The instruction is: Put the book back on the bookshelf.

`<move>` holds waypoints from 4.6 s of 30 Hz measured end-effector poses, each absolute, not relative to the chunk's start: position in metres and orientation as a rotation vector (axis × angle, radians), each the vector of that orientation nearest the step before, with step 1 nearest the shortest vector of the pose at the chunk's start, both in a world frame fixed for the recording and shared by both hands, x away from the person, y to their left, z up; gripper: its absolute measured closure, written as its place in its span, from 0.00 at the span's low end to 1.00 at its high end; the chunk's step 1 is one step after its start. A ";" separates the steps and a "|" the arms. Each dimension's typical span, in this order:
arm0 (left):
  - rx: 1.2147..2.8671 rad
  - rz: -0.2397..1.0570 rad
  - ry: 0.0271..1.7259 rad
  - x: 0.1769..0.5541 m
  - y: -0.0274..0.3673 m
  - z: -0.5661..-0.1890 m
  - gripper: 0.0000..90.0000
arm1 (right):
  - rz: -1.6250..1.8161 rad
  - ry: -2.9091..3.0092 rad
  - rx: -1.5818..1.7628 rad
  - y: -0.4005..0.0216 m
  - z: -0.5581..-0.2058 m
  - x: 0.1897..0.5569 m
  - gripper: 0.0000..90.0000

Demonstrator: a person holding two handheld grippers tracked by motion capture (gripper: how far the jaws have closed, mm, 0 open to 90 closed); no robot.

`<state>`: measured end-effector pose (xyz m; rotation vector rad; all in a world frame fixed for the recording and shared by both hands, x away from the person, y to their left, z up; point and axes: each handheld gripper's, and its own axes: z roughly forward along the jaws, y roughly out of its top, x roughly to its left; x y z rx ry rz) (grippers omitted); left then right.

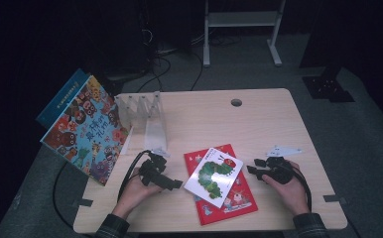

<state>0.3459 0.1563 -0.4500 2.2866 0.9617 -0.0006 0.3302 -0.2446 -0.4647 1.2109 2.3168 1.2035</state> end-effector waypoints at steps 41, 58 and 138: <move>2.274 -0.084 0.952 0.345 0.149 -0.453 0.00 | 1.198 2.419 1.122 -0.205 -0.470 0.339 0.53; 2.249 -0.144 0.922 0.344 0.137 -0.457 0.00 | 1.205 2.519 0.995 -0.178 -0.470 0.321 0.52; 2.067 -0.254 0.752 0.338 0.121 -0.406 0.15 | 1.181 2.631 0.800 -0.159 -0.472 0.304 0.19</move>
